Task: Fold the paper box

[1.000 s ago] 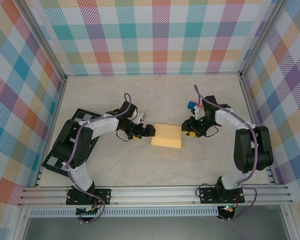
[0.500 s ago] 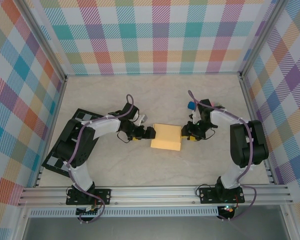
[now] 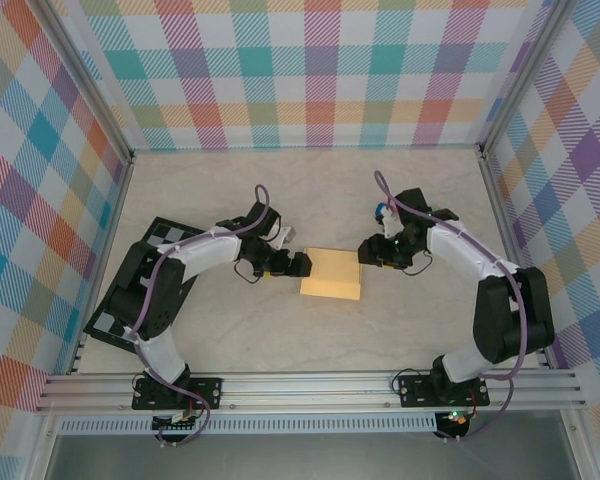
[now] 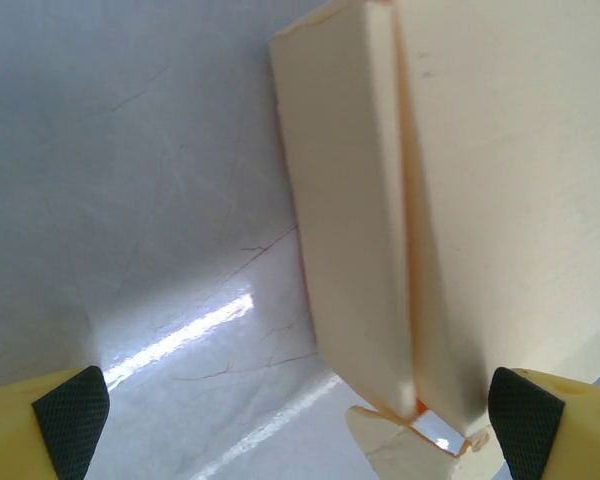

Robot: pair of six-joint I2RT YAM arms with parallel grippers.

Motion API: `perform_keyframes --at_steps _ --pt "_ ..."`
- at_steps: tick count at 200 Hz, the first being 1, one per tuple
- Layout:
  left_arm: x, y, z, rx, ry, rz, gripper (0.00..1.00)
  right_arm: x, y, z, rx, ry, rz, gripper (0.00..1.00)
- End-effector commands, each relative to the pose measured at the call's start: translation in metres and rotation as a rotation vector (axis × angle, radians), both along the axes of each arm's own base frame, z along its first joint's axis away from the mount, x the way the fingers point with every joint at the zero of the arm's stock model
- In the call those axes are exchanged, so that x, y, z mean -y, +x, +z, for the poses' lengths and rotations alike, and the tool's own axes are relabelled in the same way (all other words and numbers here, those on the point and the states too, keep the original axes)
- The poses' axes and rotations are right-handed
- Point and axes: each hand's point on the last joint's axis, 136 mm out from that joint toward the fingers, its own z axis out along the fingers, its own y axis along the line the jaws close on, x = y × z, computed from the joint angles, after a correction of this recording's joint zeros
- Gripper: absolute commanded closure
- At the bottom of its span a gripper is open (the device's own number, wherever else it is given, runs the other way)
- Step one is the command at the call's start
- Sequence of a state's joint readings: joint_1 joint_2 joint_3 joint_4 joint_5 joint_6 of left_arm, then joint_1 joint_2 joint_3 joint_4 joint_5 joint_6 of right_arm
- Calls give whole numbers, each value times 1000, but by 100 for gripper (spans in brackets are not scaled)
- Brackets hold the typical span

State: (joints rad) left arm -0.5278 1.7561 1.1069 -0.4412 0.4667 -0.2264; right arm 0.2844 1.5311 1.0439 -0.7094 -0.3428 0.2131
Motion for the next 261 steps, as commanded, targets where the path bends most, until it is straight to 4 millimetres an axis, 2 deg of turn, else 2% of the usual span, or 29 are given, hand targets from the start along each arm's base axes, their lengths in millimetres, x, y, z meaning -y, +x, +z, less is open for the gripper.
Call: perform_keyframes --at_steps 1,32,89,130,147,171,206,231,248,261 --pt "2 1 33 70 -37 -38 0 -3 -16 -15 -61 -46 66 37" --pt "-5 -4 19 64 -8 -34 0 -9 -20 -33 -90 -84 90 37" --pt "-16 -16 -24 9 70 -41 0 10 -22 -65 -102 -208 94 41" --pt "-14 -18 -37 7 119 -48 0 9 -12 -61 -79 -251 119 43" --pt "-8 -14 -33 8 88 -34 0 8 -9 -62 -65 -278 137 43" --pt "-3 -8 -16 53 45 -21 0 1 -7 -54 -36 -230 136 43" --pt "-2 -2 10 136 27 -45 0 0 1 -17 81 -208 133 42" --pt "-3 11 32 242 14 -33 0 3 10 14 218 -231 199 35" --pt "2 16 44 291 -26 -38 0 10 15 20 279 -292 278 33" --pt "3 15 40 287 -28 -50 0 13 15 21 314 -330 370 33"
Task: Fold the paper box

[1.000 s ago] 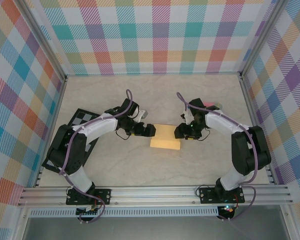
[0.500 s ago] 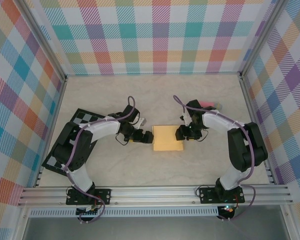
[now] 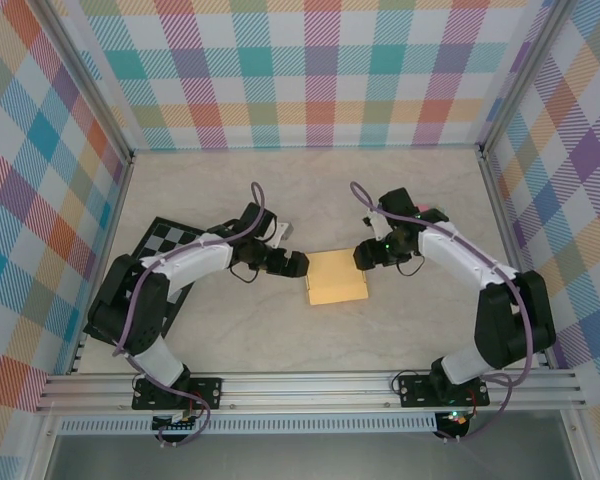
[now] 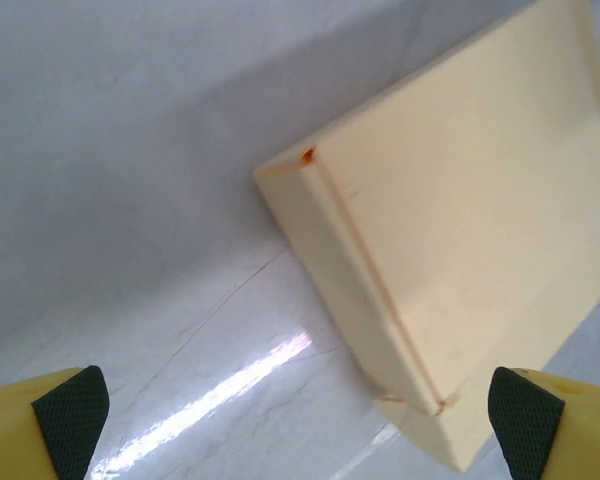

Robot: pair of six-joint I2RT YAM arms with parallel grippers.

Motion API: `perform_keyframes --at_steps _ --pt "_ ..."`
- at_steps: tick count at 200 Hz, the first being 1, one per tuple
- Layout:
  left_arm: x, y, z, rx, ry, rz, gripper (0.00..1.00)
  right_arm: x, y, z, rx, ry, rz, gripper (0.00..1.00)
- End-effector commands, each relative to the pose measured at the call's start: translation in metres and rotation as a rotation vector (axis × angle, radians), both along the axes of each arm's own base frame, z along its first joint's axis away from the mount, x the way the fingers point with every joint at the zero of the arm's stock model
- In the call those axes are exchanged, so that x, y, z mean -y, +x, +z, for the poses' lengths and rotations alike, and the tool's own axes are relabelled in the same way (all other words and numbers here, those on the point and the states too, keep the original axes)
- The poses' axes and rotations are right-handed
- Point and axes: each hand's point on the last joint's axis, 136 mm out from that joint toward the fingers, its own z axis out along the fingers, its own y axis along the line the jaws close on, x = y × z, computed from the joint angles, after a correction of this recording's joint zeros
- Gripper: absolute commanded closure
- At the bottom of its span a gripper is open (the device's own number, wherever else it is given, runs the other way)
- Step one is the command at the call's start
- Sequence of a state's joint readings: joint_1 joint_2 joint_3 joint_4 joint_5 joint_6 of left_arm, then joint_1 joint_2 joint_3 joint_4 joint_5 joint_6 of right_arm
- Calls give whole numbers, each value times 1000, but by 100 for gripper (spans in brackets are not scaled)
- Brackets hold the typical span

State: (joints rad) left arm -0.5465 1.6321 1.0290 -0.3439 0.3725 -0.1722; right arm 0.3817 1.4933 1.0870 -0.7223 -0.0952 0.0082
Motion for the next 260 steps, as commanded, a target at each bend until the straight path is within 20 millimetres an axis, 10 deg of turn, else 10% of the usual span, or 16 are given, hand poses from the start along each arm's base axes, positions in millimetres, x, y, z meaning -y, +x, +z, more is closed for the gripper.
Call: perform_keyframes --at_steps 1,27,84,171,201,220,236,260 --pt "8 8 15 89 -31 -34 0 8 5 10 85 -106 166 33" --pt "7 9 7 129 -14 -58 0 -2 -5 17 111 -51 248 31" --pt "17 43 18 253 5 -96 0 -38 -78 39 577 62 1044 6" --pt "61 74 20 231 -79 -200 0 -31 -78 36 699 -48 1078 0" --pt "60 78 17 249 -66 -199 0 -41 -65 73 528 95 703 0" --pt "56 78 14 257 -32 -213 0 -30 -34 98 318 197 118 0" --pt "53 80 12 262 -17 -199 0 -4 -38 81 -7 274 -409 0" --pt "51 80 12 279 -23 -179 0 -42 -76 37 -574 558 -744 1"
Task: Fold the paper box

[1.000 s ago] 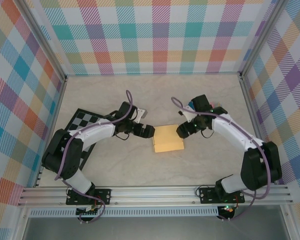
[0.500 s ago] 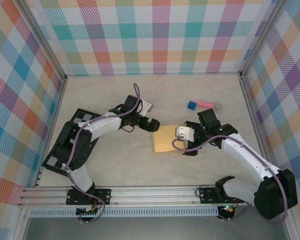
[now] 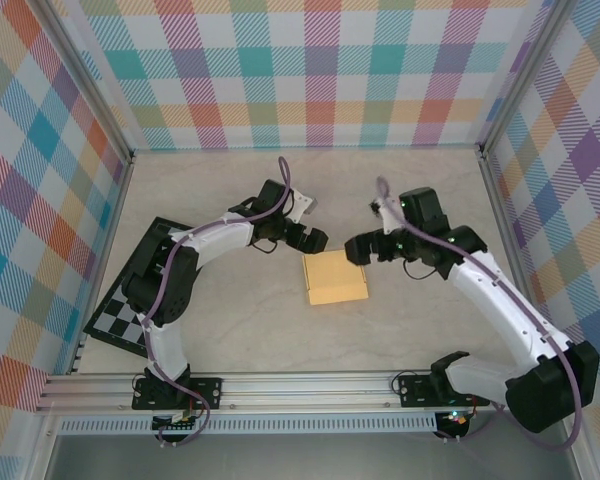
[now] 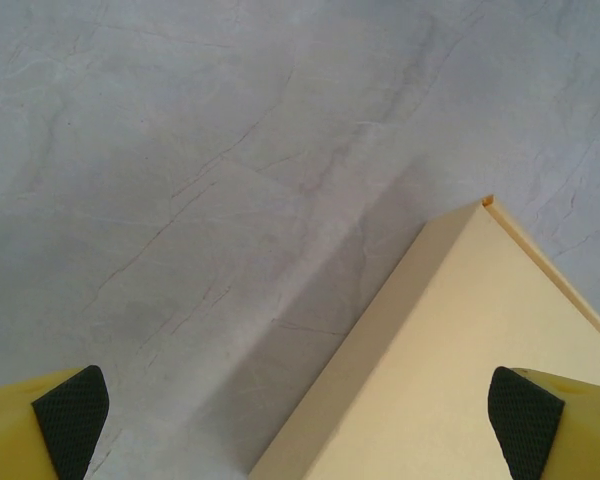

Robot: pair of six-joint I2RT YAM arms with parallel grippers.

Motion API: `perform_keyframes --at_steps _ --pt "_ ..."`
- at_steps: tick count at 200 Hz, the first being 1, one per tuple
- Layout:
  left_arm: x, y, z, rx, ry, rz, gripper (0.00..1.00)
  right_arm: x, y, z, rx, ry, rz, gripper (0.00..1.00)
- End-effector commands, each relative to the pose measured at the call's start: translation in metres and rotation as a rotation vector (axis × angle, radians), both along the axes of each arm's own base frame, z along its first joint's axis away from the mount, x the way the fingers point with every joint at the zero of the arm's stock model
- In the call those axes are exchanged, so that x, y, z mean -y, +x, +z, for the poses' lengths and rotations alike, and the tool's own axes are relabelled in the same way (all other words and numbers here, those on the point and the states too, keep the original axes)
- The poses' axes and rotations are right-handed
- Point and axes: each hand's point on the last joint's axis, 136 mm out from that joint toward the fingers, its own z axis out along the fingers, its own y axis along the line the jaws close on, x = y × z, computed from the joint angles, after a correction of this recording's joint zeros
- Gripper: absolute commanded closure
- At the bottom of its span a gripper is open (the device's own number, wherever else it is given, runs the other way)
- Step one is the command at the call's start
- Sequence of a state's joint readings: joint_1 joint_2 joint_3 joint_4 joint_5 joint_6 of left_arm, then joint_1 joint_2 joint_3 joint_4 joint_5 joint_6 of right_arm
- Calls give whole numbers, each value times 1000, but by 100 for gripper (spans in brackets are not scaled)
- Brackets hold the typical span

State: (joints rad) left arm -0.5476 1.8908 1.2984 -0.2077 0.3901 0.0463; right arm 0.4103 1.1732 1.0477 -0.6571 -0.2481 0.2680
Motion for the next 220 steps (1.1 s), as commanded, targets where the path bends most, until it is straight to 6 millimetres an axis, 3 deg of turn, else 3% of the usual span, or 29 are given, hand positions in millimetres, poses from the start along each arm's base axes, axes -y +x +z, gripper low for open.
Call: perform_keyframes --at_steps 1,7,17,47,76,156,220 --pt "-1 1 2 30 5 0 0 -17 -51 -63 -805 338 -488 1" --pt "-1 0 1 28 6 -2 0 -24 -55 -73 -880 399 -519 3" --pt "0 -1 -2 20 8 -12 0 -25 -51 -79 -865 445 -568 2" --pt "3 -2 -9 -2 3 -17 0 -1 -47 -94 -789 411 -717 0" --pt "-1 -2 -18 -13 34 -12 0 -23 -44 -126 -870 604 -713 8" --pt "1 2 -29 -40 40 13 0 -39 -6 -129 -659 631 -611 32" --pt "8 1 -36 -104 -22 49 0 -35 -9 -141 -636 577 -595 46"
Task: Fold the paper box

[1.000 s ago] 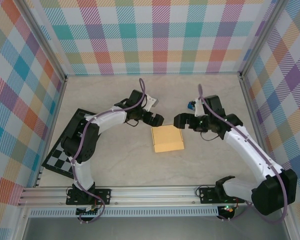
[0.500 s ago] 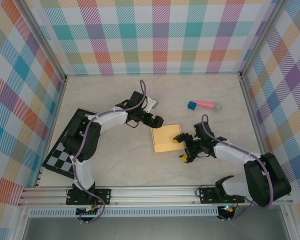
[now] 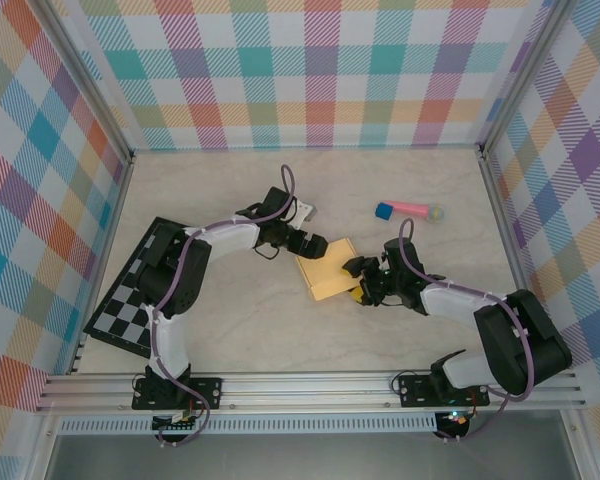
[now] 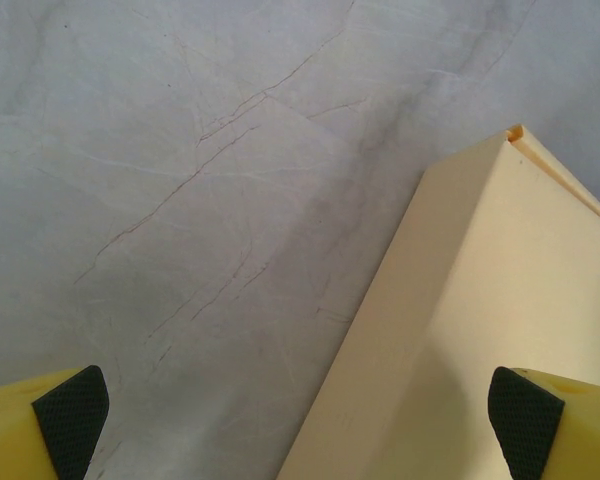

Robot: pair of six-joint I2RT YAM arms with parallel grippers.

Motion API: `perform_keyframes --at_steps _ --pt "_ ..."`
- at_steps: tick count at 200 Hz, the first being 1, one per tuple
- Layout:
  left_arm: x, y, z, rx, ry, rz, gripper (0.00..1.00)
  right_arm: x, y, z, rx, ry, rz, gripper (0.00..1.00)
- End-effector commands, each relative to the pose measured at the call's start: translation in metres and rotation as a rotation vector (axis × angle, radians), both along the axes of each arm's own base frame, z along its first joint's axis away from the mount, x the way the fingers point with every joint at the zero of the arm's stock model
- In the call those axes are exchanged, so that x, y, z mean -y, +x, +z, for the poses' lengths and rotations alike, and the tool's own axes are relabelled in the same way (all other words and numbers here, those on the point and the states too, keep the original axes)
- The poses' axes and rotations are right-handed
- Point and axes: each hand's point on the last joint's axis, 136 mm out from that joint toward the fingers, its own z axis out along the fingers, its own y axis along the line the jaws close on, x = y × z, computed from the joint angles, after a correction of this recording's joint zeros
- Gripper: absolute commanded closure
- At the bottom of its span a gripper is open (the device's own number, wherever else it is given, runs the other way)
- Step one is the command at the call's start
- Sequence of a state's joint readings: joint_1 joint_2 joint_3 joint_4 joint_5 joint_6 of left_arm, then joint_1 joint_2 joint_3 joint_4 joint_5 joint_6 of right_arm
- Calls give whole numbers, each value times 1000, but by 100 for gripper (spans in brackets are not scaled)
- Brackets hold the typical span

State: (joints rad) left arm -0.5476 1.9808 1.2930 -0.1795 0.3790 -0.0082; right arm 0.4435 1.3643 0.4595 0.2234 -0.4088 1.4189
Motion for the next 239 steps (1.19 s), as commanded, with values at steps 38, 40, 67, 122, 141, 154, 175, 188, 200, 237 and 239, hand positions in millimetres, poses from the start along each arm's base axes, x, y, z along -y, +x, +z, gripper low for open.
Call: perform_keyframes --at_steps 38,40,67,122,141,154,175,188,200,237,239 --pt "6 -10 5 -29 -48 9 1 -3 3 -7 24 -24 36 59" --pt "5 -10 4 -30 -45 10 1 -4 4 -7 25 -23 38 59" --pt "2 -18 4 -54 -38 1 1 -10 8 -7 21 -25 71 67" --pt "-1 -26 2 -103 -50 28 1 -12 18 -6 61 -72 124 77" --pt "-5 -30 3 -118 -43 43 0 -12 21 -3 83 -95 155 77" --pt "-11 -32 4 -124 -41 54 0 -14 24 2 113 -110 185 77" --pt "-16 -34 11 -157 -91 67 0 -18 29 9 156 -122 227 75" --pt "-18 -35 12 -187 -127 84 0 -19 32 10 177 -127 242 76" --pt "-19 -34 14 -208 -163 117 0 -19 33 8 186 -133 250 75" --pt "-24 -32 14 -225 -213 197 0 -23 36 -4 178 -126 272 74" --pt "-24 -32 13 -227 -212 198 0 -23 36 -5 177 -125 273 74"
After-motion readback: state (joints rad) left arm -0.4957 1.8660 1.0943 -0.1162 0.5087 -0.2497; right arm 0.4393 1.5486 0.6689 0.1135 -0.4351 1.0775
